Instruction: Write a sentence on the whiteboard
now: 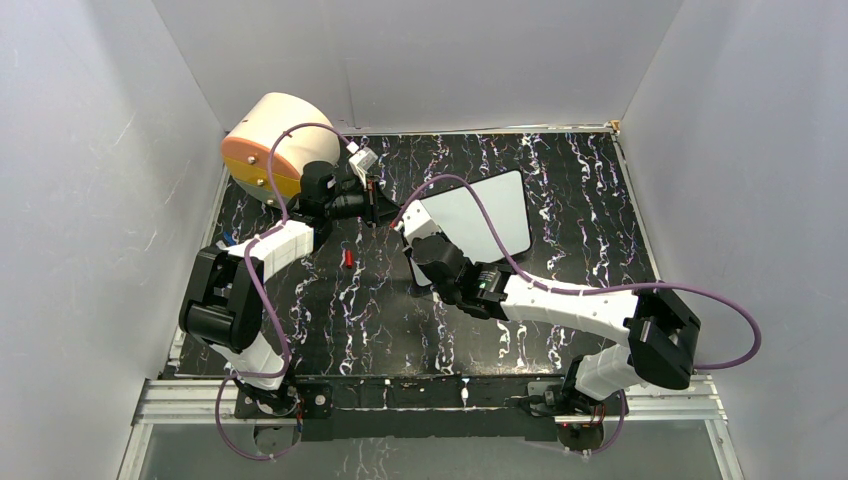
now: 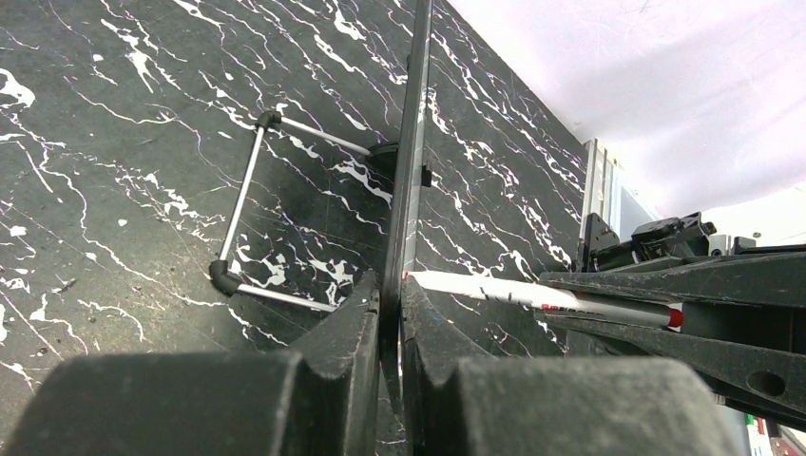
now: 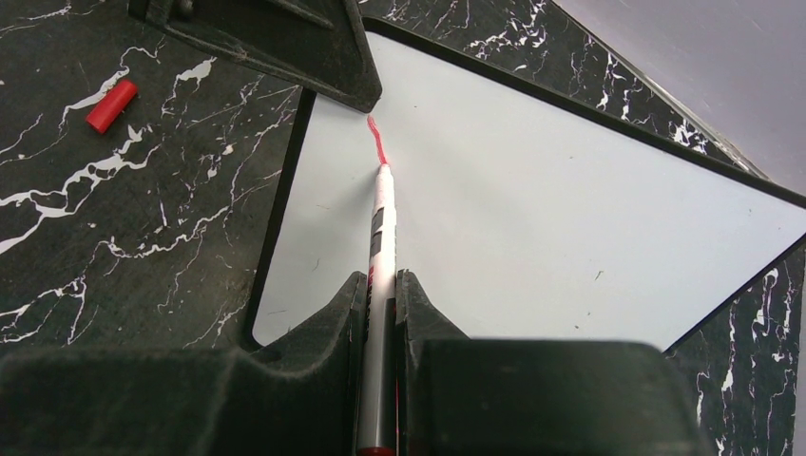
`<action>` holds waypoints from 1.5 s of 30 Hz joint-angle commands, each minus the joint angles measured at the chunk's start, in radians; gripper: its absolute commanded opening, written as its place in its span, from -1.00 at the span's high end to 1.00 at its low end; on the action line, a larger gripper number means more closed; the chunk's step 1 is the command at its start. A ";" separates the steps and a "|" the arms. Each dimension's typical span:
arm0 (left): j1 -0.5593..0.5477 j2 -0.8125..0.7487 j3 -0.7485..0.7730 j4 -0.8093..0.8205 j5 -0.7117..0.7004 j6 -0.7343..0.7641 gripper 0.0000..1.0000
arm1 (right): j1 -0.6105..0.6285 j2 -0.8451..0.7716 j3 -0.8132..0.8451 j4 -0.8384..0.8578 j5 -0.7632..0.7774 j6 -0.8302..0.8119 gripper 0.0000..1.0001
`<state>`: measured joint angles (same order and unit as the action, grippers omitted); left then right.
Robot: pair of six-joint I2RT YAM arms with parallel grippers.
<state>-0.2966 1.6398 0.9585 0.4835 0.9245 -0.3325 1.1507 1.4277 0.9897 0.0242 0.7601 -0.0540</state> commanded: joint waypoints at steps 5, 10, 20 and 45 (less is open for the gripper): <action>-0.004 -0.032 0.021 -0.055 -0.014 0.042 1.00 | -0.004 -0.016 0.018 0.061 0.056 -0.024 1.00; -0.003 -0.033 0.022 -0.059 -0.012 0.046 1.00 | -0.007 -0.013 0.019 0.091 0.056 -0.041 1.00; -0.004 -0.032 0.022 -0.058 -0.011 0.047 1.00 | -0.020 -0.003 0.026 0.121 0.064 -0.061 1.00; -0.004 -0.035 0.029 -0.083 -0.053 0.055 1.00 | -0.016 -0.083 0.012 -0.006 -0.029 0.045 1.00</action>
<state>-0.2966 1.6398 0.9665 0.4591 0.9257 -0.3164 1.1324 1.3716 0.9855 0.0441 0.7368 -0.0532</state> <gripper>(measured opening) 0.070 0.207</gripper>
